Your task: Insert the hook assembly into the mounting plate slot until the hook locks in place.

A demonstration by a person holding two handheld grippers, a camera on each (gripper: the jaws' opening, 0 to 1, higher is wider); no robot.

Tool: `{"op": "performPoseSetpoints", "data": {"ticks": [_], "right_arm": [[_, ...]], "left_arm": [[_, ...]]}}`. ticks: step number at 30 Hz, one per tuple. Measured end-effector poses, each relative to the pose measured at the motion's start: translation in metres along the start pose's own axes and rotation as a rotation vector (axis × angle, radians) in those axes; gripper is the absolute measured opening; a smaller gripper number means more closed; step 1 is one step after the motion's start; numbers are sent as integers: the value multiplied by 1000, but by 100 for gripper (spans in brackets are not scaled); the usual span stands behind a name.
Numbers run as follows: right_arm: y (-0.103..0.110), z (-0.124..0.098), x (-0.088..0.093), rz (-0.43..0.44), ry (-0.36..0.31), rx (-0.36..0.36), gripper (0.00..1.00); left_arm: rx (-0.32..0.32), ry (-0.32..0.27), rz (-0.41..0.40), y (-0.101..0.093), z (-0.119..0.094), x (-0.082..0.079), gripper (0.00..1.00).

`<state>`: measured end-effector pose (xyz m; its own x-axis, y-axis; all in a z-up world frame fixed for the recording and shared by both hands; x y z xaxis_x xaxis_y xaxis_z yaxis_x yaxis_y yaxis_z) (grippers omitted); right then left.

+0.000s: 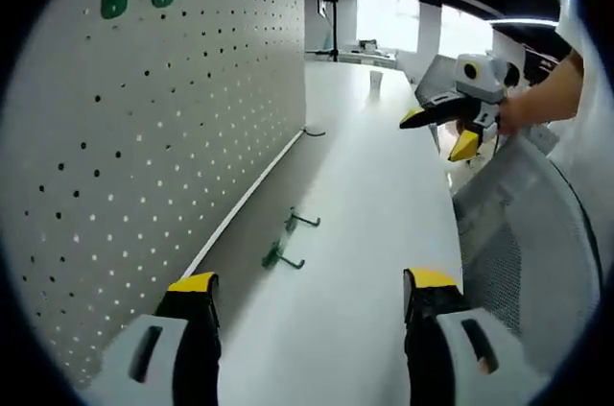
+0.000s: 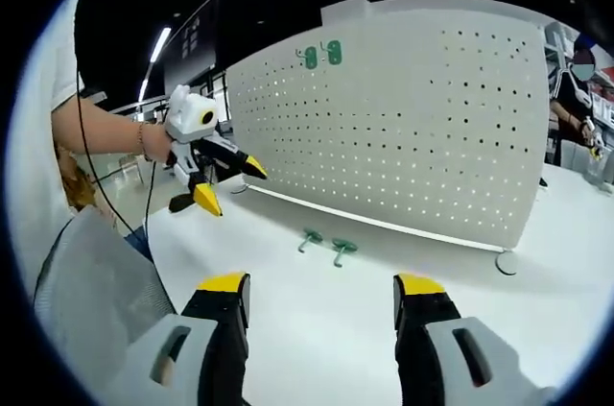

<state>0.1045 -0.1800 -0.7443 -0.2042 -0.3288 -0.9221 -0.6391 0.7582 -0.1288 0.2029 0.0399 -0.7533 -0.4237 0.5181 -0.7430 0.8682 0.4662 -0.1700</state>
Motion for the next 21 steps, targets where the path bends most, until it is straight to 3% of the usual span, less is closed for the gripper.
{"op": "performPoseSetpoints", "data": {"ticks": [21], "right_arm": [[3, -5, 2, -13, 16, -5, 59]], "left_arm": [[54, 144, 126, 11, 35, -8, 81]]}}
Point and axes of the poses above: the point that each gripper's makers call its tool centre point, and the gripper's own axes: z roughly forward along the fingers, y roughly to its left, x roughly out of its underside, the point moved 3 cm from there along -z, roughly backward along the fingers, and after that the axes turned 13 degrees about -z, right-handed, at the moved point
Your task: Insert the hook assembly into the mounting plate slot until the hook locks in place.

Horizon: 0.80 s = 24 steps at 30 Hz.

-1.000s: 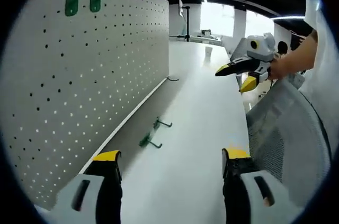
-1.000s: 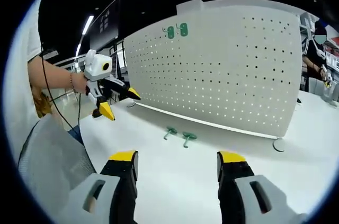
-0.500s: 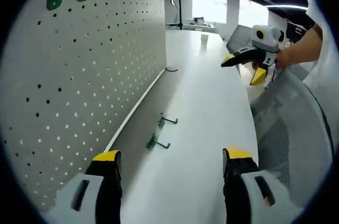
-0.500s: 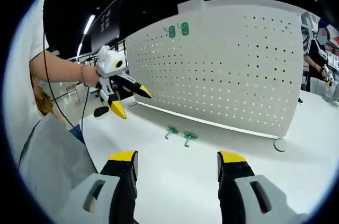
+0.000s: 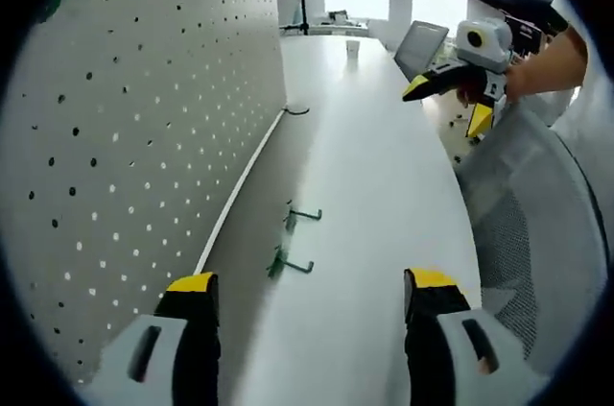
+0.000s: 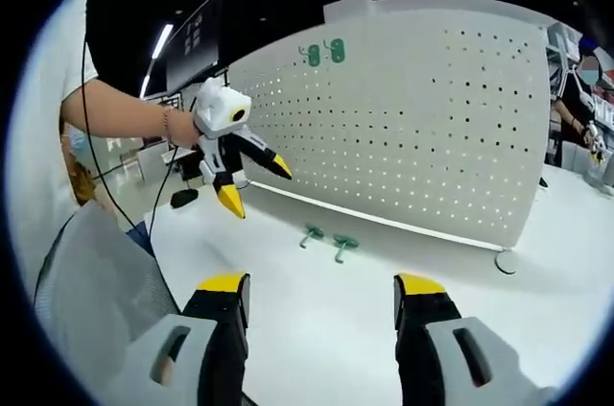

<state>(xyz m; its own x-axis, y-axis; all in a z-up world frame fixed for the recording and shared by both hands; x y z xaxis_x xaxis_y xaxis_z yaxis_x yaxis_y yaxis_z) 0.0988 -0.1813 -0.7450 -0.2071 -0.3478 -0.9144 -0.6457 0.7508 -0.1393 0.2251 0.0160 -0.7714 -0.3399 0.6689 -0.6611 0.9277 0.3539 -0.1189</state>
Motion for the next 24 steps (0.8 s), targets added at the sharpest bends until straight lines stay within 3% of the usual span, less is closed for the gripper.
{"op": "performPoseSetpoints", "data": {"ticks": [4, 24], "right_arm": [[1, -2, 0, 6, -1, 7, 59], [9, -5, 4, 18, 17, 11, 59]], "left_arm": [[21, 47, 45, 0, 9, 2, 82], [84, 155, 141, 8, 39, -2, 83]]}}
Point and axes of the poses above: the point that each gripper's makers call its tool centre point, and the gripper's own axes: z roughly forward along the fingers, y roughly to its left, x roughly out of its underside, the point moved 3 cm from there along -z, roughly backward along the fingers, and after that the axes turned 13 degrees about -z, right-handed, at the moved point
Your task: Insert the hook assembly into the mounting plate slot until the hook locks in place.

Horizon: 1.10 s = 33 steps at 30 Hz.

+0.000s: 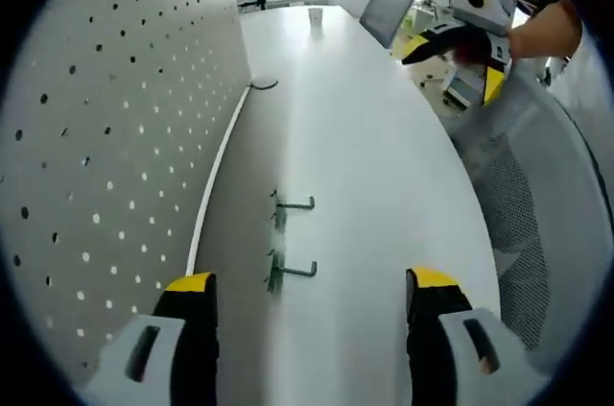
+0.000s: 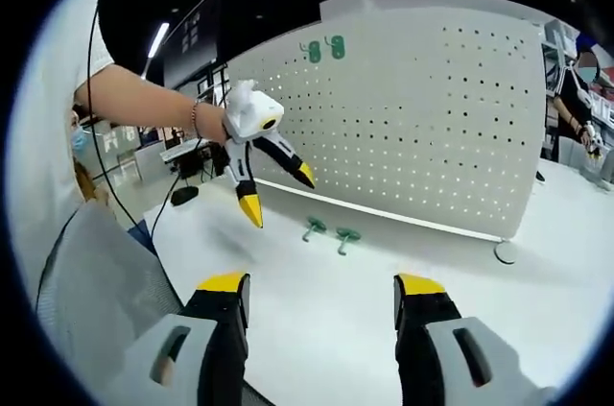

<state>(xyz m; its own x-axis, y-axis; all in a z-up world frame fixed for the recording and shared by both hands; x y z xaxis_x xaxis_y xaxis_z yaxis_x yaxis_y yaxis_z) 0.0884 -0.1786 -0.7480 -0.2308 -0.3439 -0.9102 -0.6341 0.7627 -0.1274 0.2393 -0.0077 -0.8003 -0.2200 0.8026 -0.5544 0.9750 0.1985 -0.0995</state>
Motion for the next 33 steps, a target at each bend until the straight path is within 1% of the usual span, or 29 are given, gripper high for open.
{"op": "performPoseSetpoints", "data": {"ticks": [4, 10, 15, 20, 26, 33], "right_arm": [[2, 0, 0, -9, 7, -5, 59], [3, 0, 1, -12, 13, -8, 59], [3, 0, 3, -9, 19, -10, 59], [4, 1, 3, -9, 25, -10, 59], [1, 1, 4, -10, 35, -8, 59], [-1, 1, 5, 2, 49, -5, 60]], "left_arm": [[9, 39, 28, 2, 7, 3, 83], [25, 64, 47, 6, 15, 2, 83], [38, 106, 77, 9, 23, 6, 82], [49, 135, 102, 11, 28, 8, 82], [55, 152, 85, 18, 37, 8, 80], [67, 189, 98, 21, 44, 12, 80]]}}
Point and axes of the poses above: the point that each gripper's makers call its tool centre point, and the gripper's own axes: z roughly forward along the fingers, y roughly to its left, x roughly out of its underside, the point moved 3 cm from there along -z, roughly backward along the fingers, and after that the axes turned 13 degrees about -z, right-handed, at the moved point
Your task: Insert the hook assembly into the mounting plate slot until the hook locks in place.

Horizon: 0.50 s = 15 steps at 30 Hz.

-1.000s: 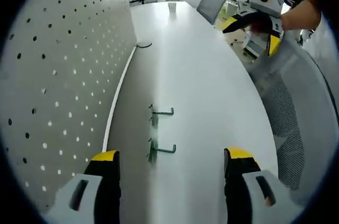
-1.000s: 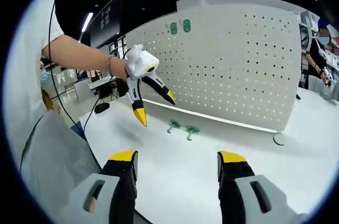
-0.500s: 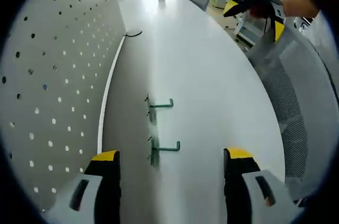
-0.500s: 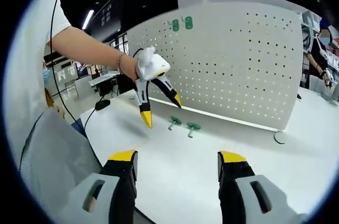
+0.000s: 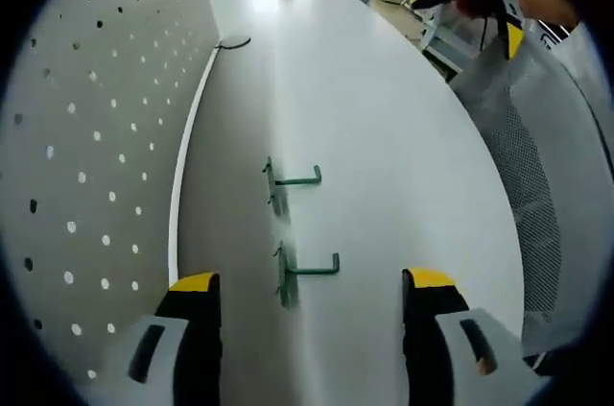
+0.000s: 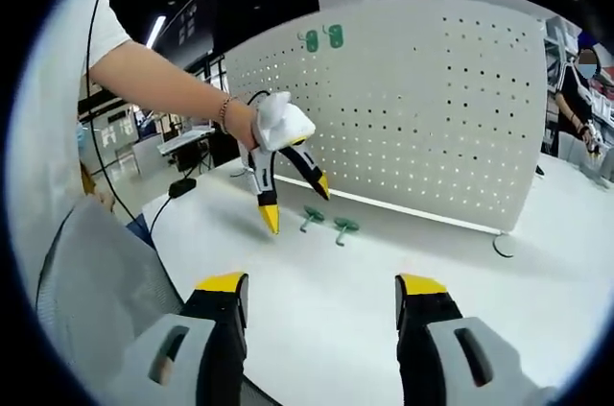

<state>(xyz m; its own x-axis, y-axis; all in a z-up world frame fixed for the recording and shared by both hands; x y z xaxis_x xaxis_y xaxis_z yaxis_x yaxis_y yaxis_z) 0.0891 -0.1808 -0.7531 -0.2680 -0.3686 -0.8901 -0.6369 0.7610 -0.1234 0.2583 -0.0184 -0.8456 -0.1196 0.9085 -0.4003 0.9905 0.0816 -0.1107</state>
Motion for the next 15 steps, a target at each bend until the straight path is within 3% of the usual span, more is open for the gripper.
{"op": "performPoseSetpoints", "data": {"ticks": [15], "right_arm": [[2, 4, 7, -14, 55, -13, 60]], "left_arm": [[16, 41, 42, 3, 12, 0, 78]]}}
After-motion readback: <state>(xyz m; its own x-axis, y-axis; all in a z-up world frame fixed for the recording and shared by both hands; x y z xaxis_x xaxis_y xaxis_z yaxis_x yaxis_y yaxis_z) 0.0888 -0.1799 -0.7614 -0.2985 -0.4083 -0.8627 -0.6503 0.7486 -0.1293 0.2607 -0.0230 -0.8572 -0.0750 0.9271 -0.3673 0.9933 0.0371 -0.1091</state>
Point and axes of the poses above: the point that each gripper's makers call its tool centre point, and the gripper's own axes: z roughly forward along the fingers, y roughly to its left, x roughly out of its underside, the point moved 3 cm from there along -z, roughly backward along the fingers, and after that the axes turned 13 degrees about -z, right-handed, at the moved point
